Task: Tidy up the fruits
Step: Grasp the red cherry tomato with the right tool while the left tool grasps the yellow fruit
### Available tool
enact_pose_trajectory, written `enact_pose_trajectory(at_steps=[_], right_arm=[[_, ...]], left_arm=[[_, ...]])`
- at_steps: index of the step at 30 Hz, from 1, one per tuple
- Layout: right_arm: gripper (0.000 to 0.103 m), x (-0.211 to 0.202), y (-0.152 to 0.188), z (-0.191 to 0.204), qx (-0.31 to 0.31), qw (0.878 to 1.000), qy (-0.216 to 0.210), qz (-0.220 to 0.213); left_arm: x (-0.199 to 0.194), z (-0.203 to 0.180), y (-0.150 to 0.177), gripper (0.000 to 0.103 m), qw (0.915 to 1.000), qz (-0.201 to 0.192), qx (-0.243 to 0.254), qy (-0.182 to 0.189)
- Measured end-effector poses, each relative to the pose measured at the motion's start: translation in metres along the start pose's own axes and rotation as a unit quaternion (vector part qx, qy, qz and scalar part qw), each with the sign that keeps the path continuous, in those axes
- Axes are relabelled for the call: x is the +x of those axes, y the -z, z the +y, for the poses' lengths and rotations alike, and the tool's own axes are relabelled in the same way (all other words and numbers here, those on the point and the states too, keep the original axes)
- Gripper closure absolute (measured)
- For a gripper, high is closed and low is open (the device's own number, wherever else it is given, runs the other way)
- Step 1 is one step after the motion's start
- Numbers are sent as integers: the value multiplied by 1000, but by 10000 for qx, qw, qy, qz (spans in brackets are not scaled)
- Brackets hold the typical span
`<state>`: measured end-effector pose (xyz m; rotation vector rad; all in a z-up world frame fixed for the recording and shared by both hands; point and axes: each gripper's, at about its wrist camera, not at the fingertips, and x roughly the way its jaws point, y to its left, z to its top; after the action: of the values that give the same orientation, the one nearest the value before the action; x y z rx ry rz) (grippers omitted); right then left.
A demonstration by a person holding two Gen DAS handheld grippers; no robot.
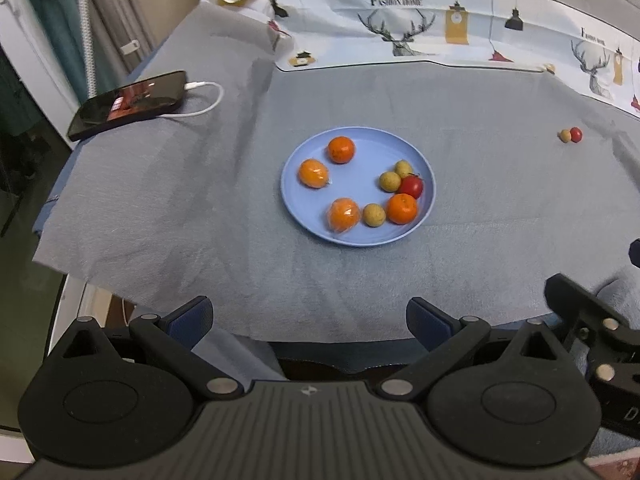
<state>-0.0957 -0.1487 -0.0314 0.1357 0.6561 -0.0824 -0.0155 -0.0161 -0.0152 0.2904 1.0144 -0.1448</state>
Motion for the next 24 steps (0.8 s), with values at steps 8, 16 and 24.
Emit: enact_pose_trajectory(at_steps=[8,16,24], right_arm=[[1,19,5,-66,916,9927,783,-72],[1,95,9,-188,1584,9570,2404,-351],[1,223,-14,-327,2198,9259,3073,-65]], left_arm=[[13,-31,-18,0,9995,60,302,10],[44,-95,-52,0,9938,181,1099,49],[80,-139,-94,0,9910,557,1201,-171]])
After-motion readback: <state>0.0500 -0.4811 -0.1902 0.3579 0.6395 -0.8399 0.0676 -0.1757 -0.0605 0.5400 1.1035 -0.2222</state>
